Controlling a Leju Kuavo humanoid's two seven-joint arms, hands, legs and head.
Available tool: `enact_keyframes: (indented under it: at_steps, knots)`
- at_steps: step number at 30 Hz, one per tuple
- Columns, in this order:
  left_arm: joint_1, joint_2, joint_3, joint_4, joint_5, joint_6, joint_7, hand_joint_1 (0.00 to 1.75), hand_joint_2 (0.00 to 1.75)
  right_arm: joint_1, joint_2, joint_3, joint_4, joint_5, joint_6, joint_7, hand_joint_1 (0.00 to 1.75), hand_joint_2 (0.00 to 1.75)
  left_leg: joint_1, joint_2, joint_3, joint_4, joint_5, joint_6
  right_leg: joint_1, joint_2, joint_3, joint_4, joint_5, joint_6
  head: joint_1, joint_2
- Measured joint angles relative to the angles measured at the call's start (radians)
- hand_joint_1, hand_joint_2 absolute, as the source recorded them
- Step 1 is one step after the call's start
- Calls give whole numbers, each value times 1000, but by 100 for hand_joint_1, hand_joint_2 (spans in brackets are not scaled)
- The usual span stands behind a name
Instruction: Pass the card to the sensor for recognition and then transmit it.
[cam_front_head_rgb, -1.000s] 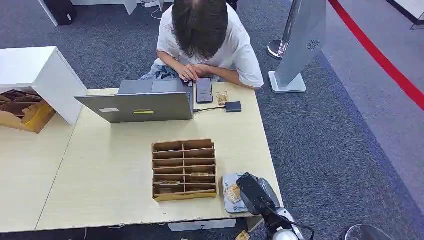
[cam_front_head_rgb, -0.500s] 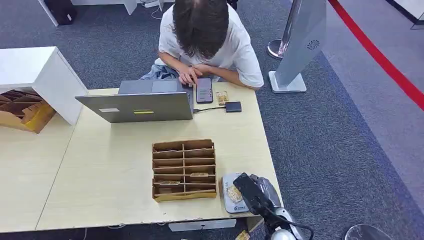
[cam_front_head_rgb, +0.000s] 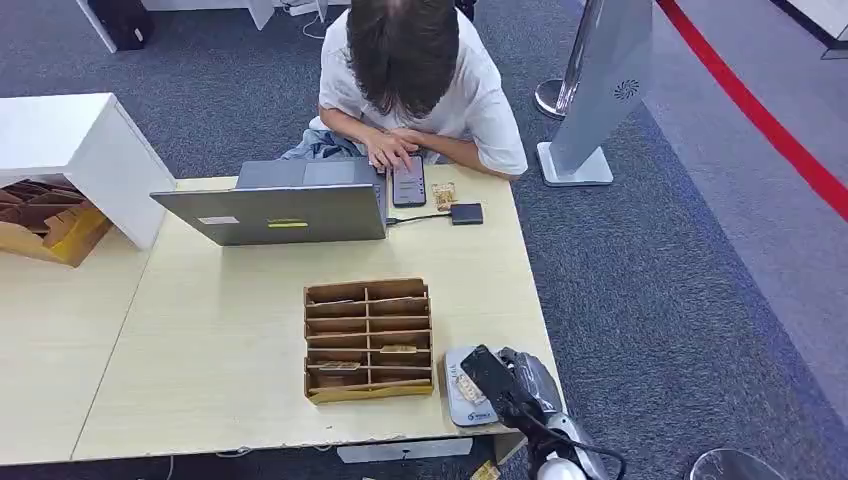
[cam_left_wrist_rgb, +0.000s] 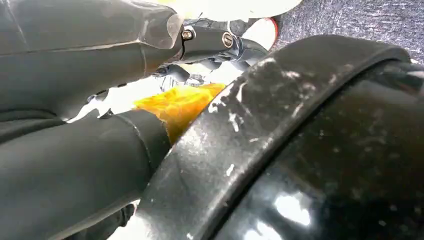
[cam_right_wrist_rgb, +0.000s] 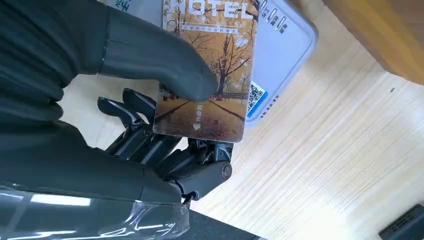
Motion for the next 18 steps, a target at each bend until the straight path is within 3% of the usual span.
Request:
enact_keyframes:
  at_steps: [18]
  knots:
    - [-2, -3, 1, 0, -3, -2, 18, 0, 0, -2, 9, 0, 8, 25, 2, 4, 175, 175, 0, 0, 0, 0, 0, 0, 0, 0, 0, 0, 0, 0, 0, 0]
